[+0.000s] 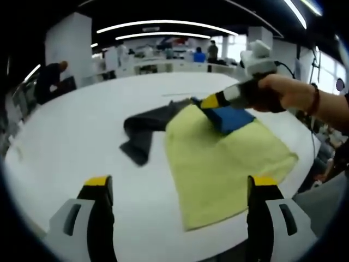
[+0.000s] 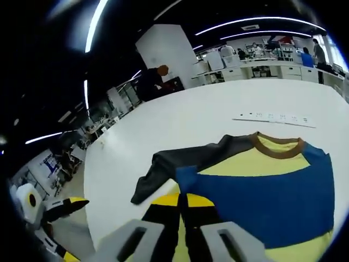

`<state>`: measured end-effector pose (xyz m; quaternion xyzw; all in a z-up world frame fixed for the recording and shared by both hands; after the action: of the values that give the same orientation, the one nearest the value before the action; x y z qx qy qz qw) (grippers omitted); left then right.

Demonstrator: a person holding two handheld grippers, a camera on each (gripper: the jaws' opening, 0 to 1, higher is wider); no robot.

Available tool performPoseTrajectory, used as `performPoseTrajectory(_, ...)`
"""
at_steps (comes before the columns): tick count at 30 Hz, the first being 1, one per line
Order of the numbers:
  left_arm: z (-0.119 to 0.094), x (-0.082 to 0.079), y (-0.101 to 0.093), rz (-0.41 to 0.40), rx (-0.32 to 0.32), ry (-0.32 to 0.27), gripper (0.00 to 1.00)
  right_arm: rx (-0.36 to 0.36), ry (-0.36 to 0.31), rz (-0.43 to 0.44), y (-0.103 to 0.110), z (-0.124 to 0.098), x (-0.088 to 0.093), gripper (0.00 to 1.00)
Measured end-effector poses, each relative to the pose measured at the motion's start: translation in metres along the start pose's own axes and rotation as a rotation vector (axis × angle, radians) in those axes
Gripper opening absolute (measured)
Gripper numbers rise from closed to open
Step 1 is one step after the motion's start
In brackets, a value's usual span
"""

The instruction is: Fold the garment on the visible template until the final outline fits inside the template.

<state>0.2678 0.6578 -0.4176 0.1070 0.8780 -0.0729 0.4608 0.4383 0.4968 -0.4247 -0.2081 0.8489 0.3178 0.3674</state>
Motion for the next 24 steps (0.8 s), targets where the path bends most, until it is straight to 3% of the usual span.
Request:
performPoseTrajectory(8, -0.002, 0.003, 0.001, -0.005, -0.005, 0.006, 0.99, -0.018, 0.034, -0.002, 0.002, 0.009, 0.011, 0.0)
performPoseTrajectory(14, -0.002, 0.003, 0.002, -0.008, -0.007, 0.009, 0.99, -0.114, 0.066, 0.005, 0.011, 0.016, 0.018, 0.01)
performPoseTrajectory(17, -0.002, 0.002, 0.002, -0.006, -0.007, 0.006, 0.99, -0.127, 0.078, -0.016, 0.014, 0.017, 0.021, 0.05)
performPoseTrajectory(21, -0.001, 0.001, 0.002, -0.006, -0.008, 0.0, 0.99, -0.115, 0.092, -0.033, 0.01, 0.014, 0.023, 0.07)
performPoseTrajectory(24, -0.002, 0.001, 0.002, -0.004, -0.008, 0.002, 0.99, -0.052, 0.084, -0.074, -0.002, 0.008, 0.021, 0.1)
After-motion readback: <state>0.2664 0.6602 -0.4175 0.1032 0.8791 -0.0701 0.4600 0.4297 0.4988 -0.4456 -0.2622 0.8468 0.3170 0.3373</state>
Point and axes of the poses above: the point that each gripper's makers call its tool centre point, and the gripper's own axes: z roughly forward along the fingers, y roughly to its left, x roughly out of its underside, the point moved 7 cm from there along -z, roughly backward along the fingers
